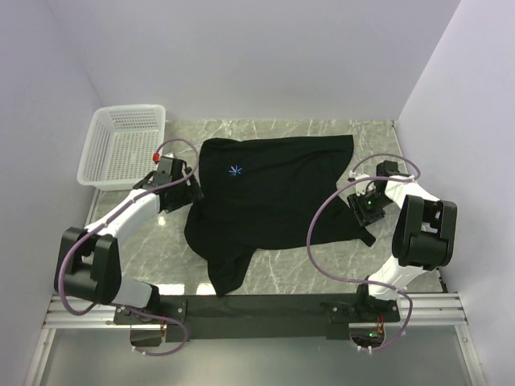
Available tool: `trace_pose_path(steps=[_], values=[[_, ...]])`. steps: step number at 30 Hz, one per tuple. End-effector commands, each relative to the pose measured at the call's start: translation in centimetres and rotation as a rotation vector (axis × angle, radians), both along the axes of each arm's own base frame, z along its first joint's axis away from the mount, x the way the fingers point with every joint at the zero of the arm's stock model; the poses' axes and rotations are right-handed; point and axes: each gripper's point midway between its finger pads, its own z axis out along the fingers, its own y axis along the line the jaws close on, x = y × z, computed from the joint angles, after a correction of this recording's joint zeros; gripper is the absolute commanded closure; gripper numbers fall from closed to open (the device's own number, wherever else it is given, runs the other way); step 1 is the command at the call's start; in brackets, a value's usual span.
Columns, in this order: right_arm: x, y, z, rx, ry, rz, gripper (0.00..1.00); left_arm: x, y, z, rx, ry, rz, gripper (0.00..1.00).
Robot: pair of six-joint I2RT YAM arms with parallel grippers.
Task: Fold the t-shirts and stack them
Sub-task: Flatten the tshirt out
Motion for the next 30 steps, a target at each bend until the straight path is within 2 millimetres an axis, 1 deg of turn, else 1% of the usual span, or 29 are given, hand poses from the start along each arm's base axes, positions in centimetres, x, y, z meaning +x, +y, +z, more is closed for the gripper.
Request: trace_pose_path(steps=[1,3,5,7,10,14,15,17,20,21,23,24,25,26,27,28,29,30], values=[[2.2,-0.9,-0.1,-0.044,-0.059,-0.06,0.49,0.6,0.4,1.9,-0.031,-0.084,0.029,0.18],[2.8,-0.8,0.2,-0.033,-0.076,-0.083,0.5,0.5,0.5,2.2,-0.031,-0.092,0.031,0.18],[3.7,-0.3,1.0,-0.003,-0.104,-0.084,0.5,0.2,0.8,2.3,-0.028,-0.097,0.031,0.18],[4.5,-0.3,1.7,0.005,-0.126,-0.083,0.49,0.0,0.8,2.4,-0.034,-0.103,0.031,0.18],[4.9,-0.2,1.4,0.01,-0.119,-0.083,0.48,-0.4,0.7,2.0,-0.049,-0.097,0.032,0.18],[4.2,0.8,0.0,-0.001,-0.084,-0.06,0.49,-0.8,0.7,1.5,-0.062,-0.092,0.039,0.18],[3.7,1.3,-0.5,-0.007,-0.07,-0.048,0.5,-0.7,0.7,1.7,-0.065,-0.101,0.04,0.17],[3.4,1.7,-0.8,-0.01,-0.061,-0.04,0.51,-0.8,0.7,1.7,-0.068,-0.104,0.041,0.17],[3.1,1.9,-0.9,-0.005,-0.054,-0.051,0.63,-0.9,0.8,1.7,-0.068,-0.104,0.044,0.18],[2.9,1.7,-1.0,-0.02,-0.047,-0.057,0.74,-1.0,0.9,1.6,-0.07,-0.103,0.043,0.18],[2.9,1.2,-0.5,-0.045,-0.066,-0.078,0.85,-1.0,0.9,1.7,-0.078,-0.106,0.045,0.18],[2.4,0.8,-0.6,-0.06,-0.064,-0.095,0.96,-1.1,0.9,1.6,-0.078,-0.107,0.046,0.18],[2.3,-0.1,-0.4,-0.088,-0.071,-0.133,0.99,-1.1,0.9,1.7,-0.082,-0.112,0.049,0.18],[2.1,-0.8,0.2,-0.11,-0.089,-0.165,1.0,-1.2,0.9,1.7,-0.086,-0.113,0.05,0.18],[1.5,-1.5,0.1,-0.128,-0.081,-0.197,1.0,-1.2,1.0,1.8,-0.088,-0.117,0.052,0.18],[0.8,-3.1,0.3,-0.164,-0.076,-0.26,1.0,-1.3,1.1,1.7,-0.093,-0.118,0.059,0.18],[0.5,-3.9,0.9,-0.189,-0.097,-0.297,1.0,-1.2,1.0,1.7,-0.099,-0.12,0.059,0.18],[-0.6,-4.8,0.7,-0.225,-0.082,-0.337,1.0,-1.3,1.0,1.8,-0.103,-0.125,0.058,0.18]])
